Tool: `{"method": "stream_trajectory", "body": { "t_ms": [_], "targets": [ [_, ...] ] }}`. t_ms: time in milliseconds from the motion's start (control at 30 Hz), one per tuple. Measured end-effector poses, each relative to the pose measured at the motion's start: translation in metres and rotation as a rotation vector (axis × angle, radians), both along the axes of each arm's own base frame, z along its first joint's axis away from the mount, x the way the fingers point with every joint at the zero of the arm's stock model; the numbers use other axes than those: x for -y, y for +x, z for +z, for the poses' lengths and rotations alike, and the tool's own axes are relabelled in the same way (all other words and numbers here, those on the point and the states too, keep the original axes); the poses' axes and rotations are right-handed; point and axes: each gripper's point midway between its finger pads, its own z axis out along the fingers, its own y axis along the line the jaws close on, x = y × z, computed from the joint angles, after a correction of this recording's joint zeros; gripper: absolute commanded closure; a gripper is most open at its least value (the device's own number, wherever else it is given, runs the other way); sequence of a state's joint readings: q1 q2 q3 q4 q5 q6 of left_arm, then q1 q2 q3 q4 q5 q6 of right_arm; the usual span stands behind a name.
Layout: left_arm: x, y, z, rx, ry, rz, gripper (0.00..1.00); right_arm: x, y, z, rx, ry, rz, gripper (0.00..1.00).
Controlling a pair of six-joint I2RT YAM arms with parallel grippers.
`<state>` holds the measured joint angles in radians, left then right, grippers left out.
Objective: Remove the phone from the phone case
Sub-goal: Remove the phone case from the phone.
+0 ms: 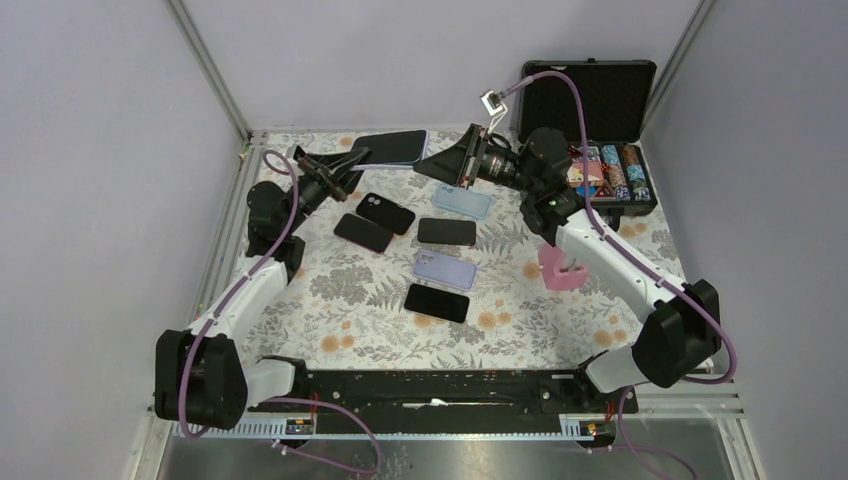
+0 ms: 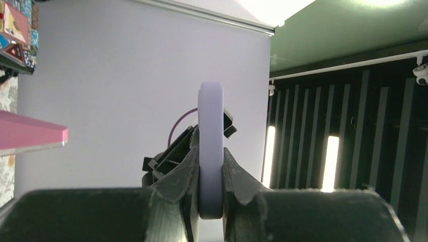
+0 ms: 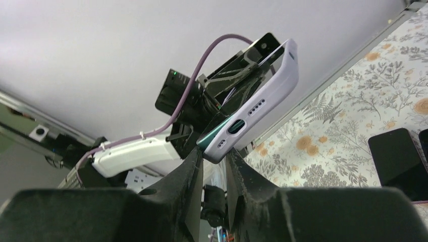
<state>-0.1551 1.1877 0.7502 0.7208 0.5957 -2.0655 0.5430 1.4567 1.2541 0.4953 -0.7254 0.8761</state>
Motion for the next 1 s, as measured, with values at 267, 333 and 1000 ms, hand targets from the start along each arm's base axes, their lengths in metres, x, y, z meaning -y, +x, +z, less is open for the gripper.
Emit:
{"method": "stream_trajectory", "body": {
  "t_ms": [267, 333, 1000],
  "targets": [
    [-0.003, 0.005, 0.002, 0.030, 0.010, 0.033, 1.00, 0.003, 0.014, -0.002, 0.046, 0.006, -0.082, 1.00],
    [-0.004, 0.005, 0.003, 0.032, 0.012, 0.036, 1.00, 0.003, 0.016, -0.006, 0.084, -0.021, -0.087, 1.00],
    [-0.009, 0.004, 0.027, 0.128, 0.034, 0.057, 1.00, -0.001, 0.019, 0.004, -0.122, 0.083, -0.067, 0.89]
  ]
}}
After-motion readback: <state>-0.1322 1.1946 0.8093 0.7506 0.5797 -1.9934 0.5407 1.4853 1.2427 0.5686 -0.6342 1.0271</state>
